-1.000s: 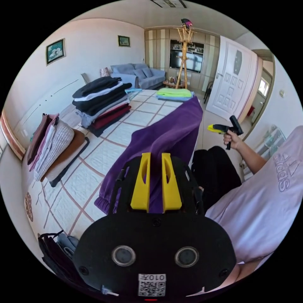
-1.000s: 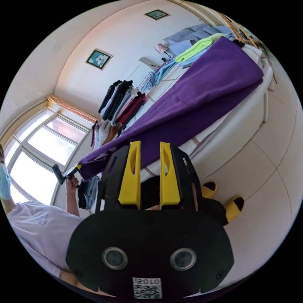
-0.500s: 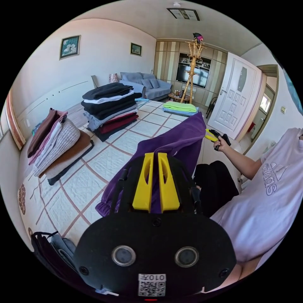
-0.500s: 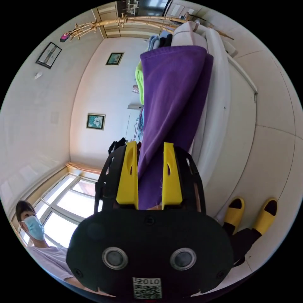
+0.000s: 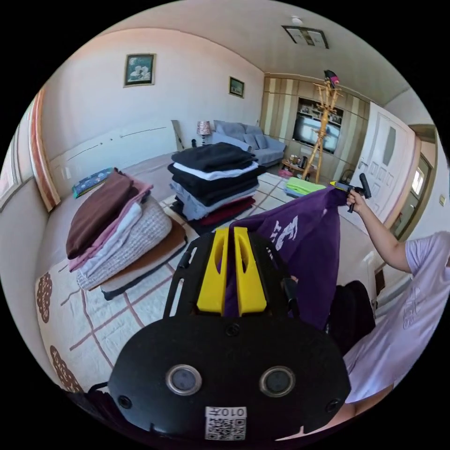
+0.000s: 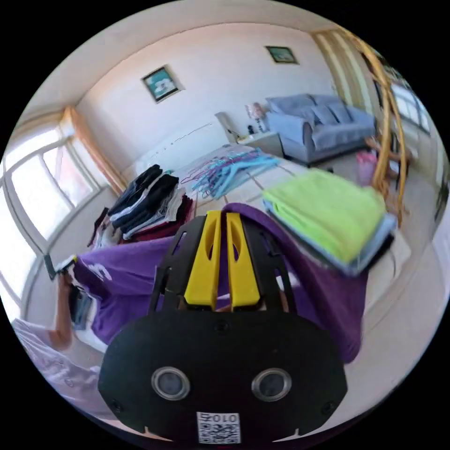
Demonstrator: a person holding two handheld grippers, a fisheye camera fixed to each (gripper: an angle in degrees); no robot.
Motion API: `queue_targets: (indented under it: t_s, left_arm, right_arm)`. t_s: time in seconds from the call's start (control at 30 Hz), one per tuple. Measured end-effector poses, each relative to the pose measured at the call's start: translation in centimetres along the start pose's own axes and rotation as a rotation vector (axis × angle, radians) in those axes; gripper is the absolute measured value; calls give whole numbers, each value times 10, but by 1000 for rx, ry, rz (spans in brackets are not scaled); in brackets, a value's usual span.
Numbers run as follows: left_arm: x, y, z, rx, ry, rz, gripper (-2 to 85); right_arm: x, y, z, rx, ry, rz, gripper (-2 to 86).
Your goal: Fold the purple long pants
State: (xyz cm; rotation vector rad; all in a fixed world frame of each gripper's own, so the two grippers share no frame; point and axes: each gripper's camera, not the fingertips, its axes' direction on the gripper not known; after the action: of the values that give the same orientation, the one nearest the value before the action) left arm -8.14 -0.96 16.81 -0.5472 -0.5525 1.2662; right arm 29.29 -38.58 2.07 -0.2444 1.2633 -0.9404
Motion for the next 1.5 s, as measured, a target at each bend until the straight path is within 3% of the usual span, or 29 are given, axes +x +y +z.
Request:
queue_targets:
  t_s: [0.1, 0.23, 0.33, 0.43, 0.57, 0.73, 0.97, 1.27, 1.4, 1.5]
  left_arm:
    - [-48, -14, 35, -33, -99, -112, 30]
    - [-76, -3, 82, -167, -155, -158, 56]
    - [-80, 31, 71, -151, -218, -171, 73]
    - [-86, 81, 48, -197, -178, -204, 91]
    - [-93, 156, 16, -315, -181, -298, 109]
    - [-109, 260, -21, -256, -13, -551, 120]
    - [-107, 284, -1, -342, 118, -554, 136]
    - [-128, 297, 0, -326, 304, -554, 141]
    - [-149, 297, -15, -138, 486, -569, 129]
    - [-167, 304, -8, -141, 504, -600, 121]
  right_arm:
    - [-60, -61, 24, 26, 131, -274, 45]
    - [-91, -95, 81, -339, 294, -211, 64]
    - [-109, -68, 71, -290, 342, -223, 74]
    - [-116, -26, 53, -314, 315, -229, 88]
    - [-127, 50, 17, -342, 66, -176, 101]
    - [-173, 132, -11, -367, -104, -168, 100]
    - [-283, 188, -57, -323, -247, -345, 110]
    - [-365, 221, -100, -345, -152, -568, 112]
    - [-404, 244, -112, -336, -102, -705, 123]
    - [-431, 255, -120, -341, -126, -767, 131]
